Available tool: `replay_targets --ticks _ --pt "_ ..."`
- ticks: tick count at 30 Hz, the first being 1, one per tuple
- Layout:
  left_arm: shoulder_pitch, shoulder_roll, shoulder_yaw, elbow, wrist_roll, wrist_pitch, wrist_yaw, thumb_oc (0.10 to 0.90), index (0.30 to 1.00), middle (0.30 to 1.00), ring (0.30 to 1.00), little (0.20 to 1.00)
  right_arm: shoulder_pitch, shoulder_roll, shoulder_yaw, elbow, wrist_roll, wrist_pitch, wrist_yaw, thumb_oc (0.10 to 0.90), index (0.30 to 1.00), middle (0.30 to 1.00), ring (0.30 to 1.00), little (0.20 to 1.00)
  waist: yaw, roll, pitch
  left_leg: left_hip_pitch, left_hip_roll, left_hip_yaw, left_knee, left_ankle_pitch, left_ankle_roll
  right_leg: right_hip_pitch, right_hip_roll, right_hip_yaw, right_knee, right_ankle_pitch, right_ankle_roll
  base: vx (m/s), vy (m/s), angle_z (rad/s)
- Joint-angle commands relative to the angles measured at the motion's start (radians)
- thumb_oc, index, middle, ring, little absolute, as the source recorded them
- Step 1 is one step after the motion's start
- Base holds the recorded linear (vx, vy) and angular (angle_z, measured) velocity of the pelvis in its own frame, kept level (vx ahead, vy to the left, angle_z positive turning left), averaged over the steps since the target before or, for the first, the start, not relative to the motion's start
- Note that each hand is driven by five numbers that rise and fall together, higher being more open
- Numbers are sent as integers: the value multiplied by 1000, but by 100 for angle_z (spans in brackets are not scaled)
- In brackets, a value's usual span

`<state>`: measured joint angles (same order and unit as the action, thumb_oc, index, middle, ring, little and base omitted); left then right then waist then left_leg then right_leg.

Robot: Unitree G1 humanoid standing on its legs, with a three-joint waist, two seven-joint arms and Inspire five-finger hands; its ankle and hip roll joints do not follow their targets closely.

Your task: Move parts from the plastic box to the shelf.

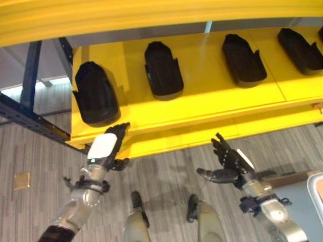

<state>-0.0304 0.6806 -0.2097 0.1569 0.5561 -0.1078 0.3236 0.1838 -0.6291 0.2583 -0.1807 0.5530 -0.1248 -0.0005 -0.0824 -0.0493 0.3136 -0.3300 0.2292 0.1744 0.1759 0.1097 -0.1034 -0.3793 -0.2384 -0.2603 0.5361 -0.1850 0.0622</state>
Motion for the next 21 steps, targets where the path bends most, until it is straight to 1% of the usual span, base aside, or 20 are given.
replay_targets --ticks 1,9,21 --pt "-86 10 5 -27 -17 -19 74 900 1000 1000 1000 1000 -74 2 -26 -80 3 -101 -5 900 1000 1000 1000 1000 -16 -15 -56 20 77 -47 80 -61 -28 -11 -28 81 -185 266 89 0 0 0" --pt "-85 -3 -7 23 -40 -12 71 900 1000 1000 1000 1000 -72 3 -23 -75 5 -106 -7 900 1000 1000 1000 1000 -18 -18 -52 17 78 -46 85 -62 -29 -16 -28 82 -179 264 88 2 1 0" --pt "-69 -4 9 54 -56 -4 78 900 1000 1000 1000 1000 -80 3 -19 -72 6 -109 -8 900 1000 1000 1000 1000 -13 -17 -44 10 77 -53 92 -66 -26 -17 -32 77 -175 261 89 1 1 0"
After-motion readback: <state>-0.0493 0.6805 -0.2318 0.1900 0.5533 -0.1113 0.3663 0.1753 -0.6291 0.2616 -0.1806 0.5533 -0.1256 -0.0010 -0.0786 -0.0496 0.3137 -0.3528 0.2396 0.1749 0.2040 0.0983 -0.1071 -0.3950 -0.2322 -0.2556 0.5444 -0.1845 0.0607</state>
